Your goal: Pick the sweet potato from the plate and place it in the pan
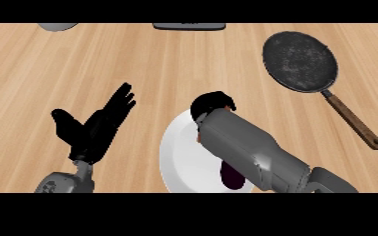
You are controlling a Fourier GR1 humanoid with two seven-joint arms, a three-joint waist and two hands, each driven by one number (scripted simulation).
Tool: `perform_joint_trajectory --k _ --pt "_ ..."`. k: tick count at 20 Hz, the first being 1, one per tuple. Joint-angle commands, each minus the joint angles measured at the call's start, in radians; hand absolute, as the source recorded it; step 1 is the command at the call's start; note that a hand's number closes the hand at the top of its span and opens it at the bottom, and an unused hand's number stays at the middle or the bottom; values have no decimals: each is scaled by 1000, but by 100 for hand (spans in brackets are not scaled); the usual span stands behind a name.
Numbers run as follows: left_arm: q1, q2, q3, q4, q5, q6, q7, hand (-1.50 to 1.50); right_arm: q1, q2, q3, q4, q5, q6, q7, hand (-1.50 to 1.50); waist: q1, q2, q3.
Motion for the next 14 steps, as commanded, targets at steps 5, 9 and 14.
perform_joint_trajectory --k 5,9,14 --pt "18 -21 4 -15 -21 -1 -3 0 -14 21 48 74 132 52 -22 150 0 4 1" --pt "-13 -18 8 -17 -30 10 35 0 -22 21 -61 47 131 -101 -15 150 -12 1 2" --pt "12 -35 -9 -14 -28 2 9 0 -29 21 -239 62 98 -460 -58 150 -3 7 3"
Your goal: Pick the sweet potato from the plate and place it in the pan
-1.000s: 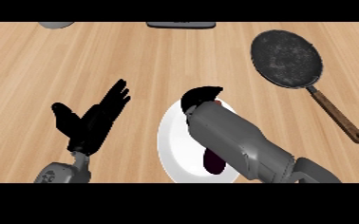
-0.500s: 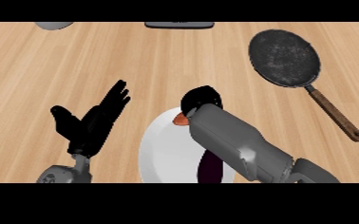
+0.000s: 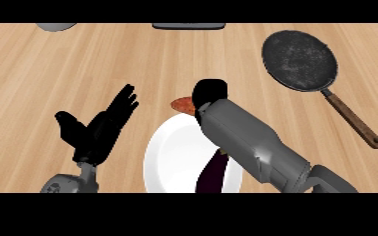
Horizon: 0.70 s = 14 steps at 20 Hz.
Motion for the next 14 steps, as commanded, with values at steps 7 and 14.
perform_joint_trajectory --k 7,14 --pt "21 -5 -3 -6 -3 2 11 0 -136 -2 -39 24 225 -495 170 150 -1 -10 -2" --pt "6 12 26 -18 12 -9 20 0 -164 -26 -143 -36 328 -782 199 150 -21 -12 0"
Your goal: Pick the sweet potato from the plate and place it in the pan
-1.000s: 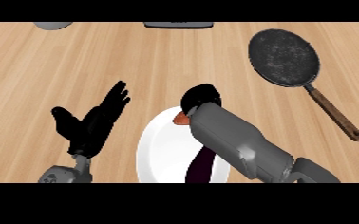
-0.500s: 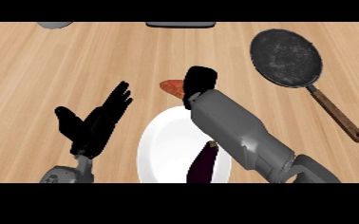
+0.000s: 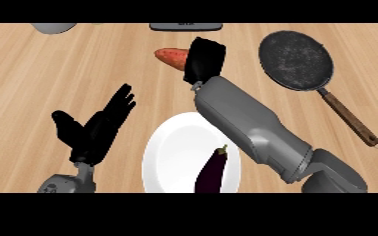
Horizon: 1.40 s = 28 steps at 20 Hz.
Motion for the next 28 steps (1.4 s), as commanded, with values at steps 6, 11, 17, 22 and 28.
perform_joint_trajectory --k 6,11,17,22,28 --pt "-17 9 43 47 13 -21 -25 0 60 -60 -165 -97 84 -382 74 150 -24 2 0" --pt "55 -39 -26 9 -33 4 -43 0 196 -116 -247 -82 92 -486 -45 150 -2 7 0" --pt "21 -37 -13 -62 -27 12 44 0 211 -211 -331 33 117 -433 -182 150 11 9 0" --pt "-11 -27 14 41 -31 -41 -25 0 193 -269 -406 200 134 -575 -287 150 26 20 0" --pt "-3 -56 -8 32 -42 -31 -26 0 189 -326 -501 307 129 -748 -325 150 42 27 1"
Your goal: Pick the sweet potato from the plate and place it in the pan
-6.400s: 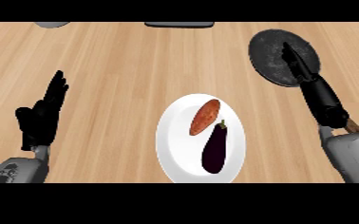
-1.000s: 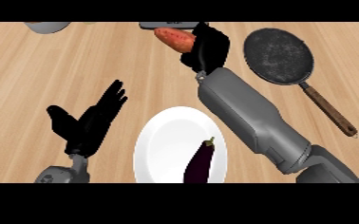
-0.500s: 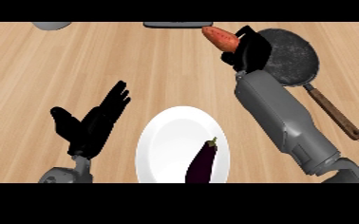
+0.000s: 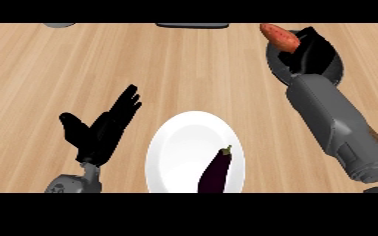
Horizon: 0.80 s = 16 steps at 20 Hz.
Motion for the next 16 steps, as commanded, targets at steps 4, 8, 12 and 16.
perform_joint_trajectory --k 4,8,12,16 --pt "6 -12 -10 -31 -6 1 11 0 22 -104 -142 74 -96 -153 -157 150 17 6 2" --pt "-69 -8 13 43 -3 -18 18 0 50 -102 -193 110 -142 -188 -278 150 23 17 3" --pt "-11 -22 -18 17 -20 -25 -27 0 84 -156 -249 102 -205 -154 -397 150 35 21 5" --pt "-33 -31 -26 -4 -26 -8 3 0 74 -158 -281 231 -244 80 -331 -150 49 26 6"
